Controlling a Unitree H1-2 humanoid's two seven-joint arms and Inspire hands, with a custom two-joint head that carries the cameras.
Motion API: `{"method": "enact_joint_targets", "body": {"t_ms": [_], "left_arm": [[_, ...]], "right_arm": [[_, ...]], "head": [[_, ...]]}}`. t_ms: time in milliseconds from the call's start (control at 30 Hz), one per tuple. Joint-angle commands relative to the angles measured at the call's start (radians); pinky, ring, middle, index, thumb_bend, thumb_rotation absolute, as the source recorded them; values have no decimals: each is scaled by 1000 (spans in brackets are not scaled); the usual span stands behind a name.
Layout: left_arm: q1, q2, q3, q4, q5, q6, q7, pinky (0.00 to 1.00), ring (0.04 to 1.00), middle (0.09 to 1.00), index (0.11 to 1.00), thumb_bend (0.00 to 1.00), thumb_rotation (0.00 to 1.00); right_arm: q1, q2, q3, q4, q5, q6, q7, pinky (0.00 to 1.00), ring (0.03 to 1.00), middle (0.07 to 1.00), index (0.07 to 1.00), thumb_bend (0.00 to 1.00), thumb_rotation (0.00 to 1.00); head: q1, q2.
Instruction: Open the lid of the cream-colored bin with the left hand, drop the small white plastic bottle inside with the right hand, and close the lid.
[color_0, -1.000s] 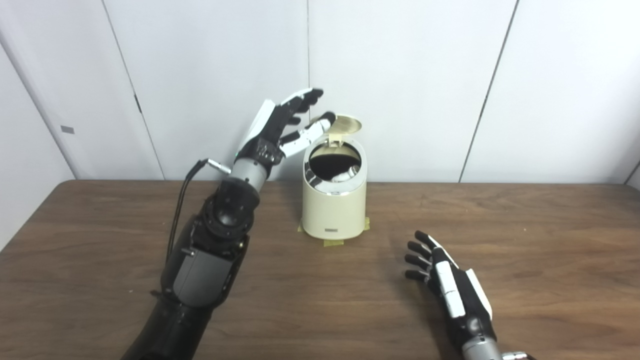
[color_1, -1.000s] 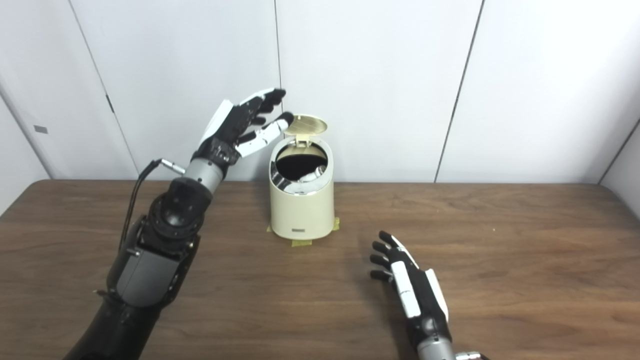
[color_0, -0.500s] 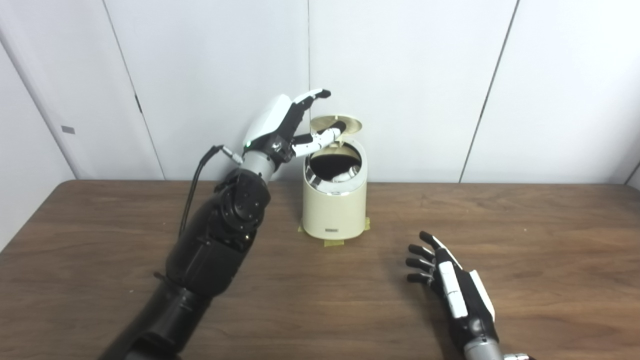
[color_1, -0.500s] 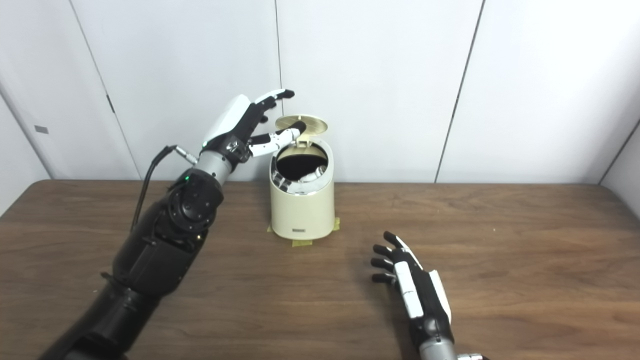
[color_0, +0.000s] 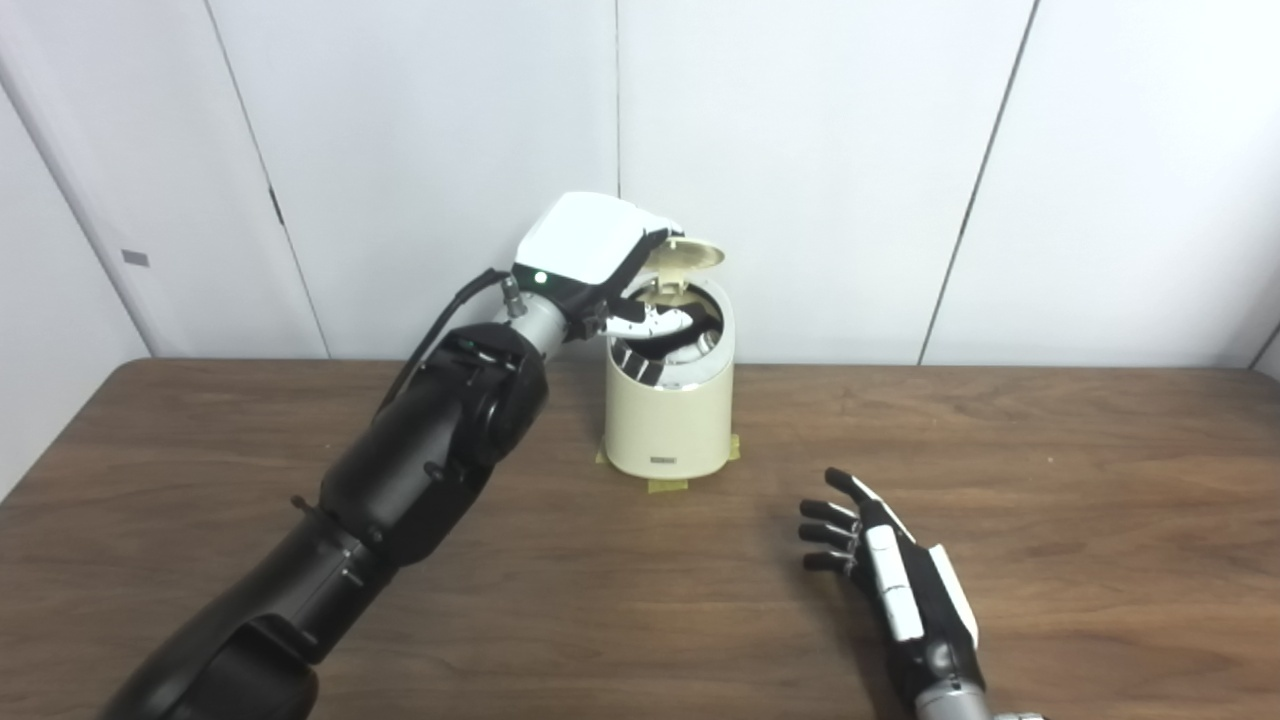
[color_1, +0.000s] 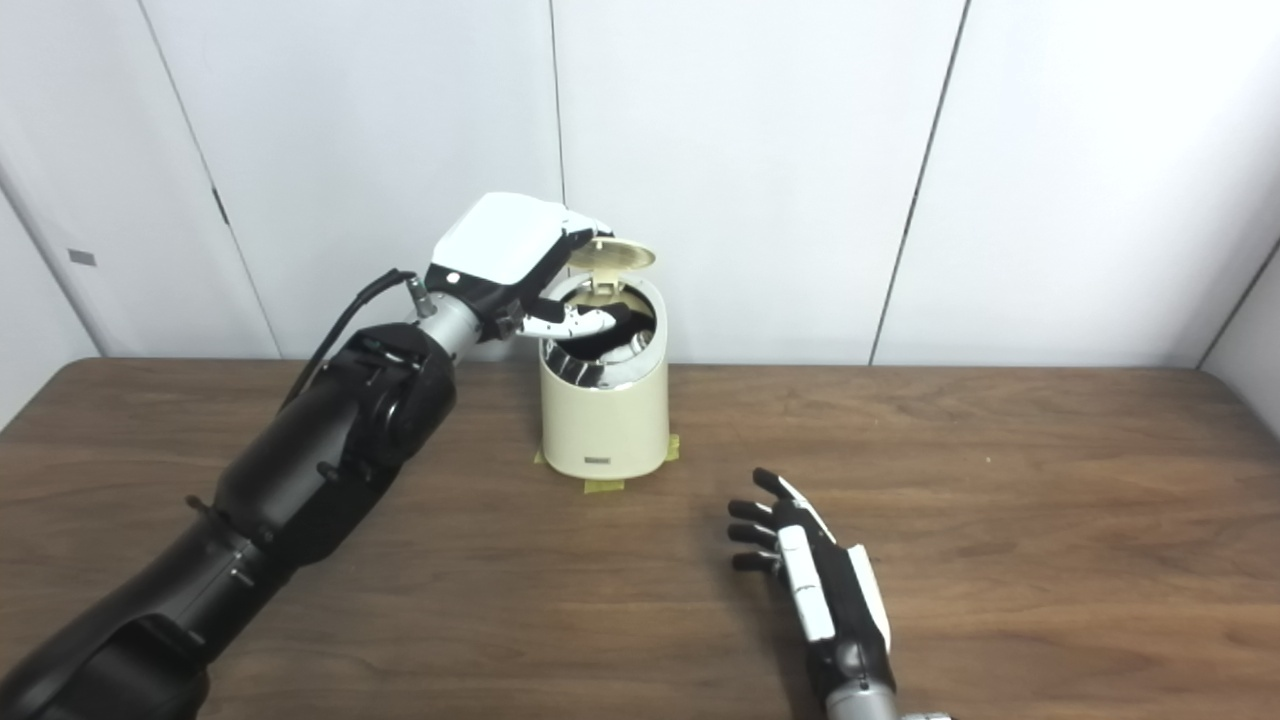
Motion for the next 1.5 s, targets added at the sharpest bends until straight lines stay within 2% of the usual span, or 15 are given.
{"method": "enact_joint_targets", "body": {"t_ms": [0, 367, 467, 533, 667, 800, 967, 1167, 1467], "left_arm": [[-74, 7, 15, -22, 34, -7, 4, 833, 858, 813, 798, 585, 701], [-66, 13, 32, -45, 55, -24, -45, 774, 818, 787, 778, 578, 754], [-55, 17, 31, -62, 77, -31, -46, 807, 808, 771, 763, 572, 769], [-47, 19, 28, -74, 96, -36, -46, 864, 812, 751, 725, 564, 788], [-31, 21, 29, -87, 119, -47, -57, 888, 805, 731, 694, 555, 797], [-18, 25, 29, -85, 134, -65, -53, 877, 776, 722, 709, 551, 808], [3, 30, 31, -90, 153, -95, -51, 893, 784, 724, 720, 551, 810], [31, 28, 36, -96, 159, -122, -61, 901, 768, 718, 719, 556, 801], [66, 24, 56, -102, 148, -137, -78, 899, 780, 730, 719, 564, 790]], "right_arm": [[-24, -8, 12, -14, -19, -26, 8, 607, 728, 758, 868, 476, 1000], [-29, -6, 18, -16, -34, -16, -1, 611, 730, 760, 860, 460, 1000], [-29, -4, 18, -19, -24, -5, 5, 611, 730, 750, 860, 459, 1000], [-30, -6, 20, -23, -20, 2, 11, 612, 731, 744, 863, 470, 1000], [-32, -15, 25, -35, -26, 16, 17, 615, 731, 740, 860, 479, 1000], [-30, -22, 29, -54, -29, 48, 26, 615, 741, 742, 870, 472, 1000], [-24, -25, 33, -87, -28, 102, 35, 619, 750, 750, 877, 461, 1000], [-21, -33, 35, -108, -24, 118, 43, 608, 752, 747, 881, 447, 1000], [-10, -59, 39, -153, -31, 153, 67, 644, 775, 759, 890, 458, 1000]], "head": [[0, 2], [-5, 19], [-7, 21], [-7, 23], [-10, 30], [-12, 41], [-14, 49], [-16, 68], [-25, 97]]}}
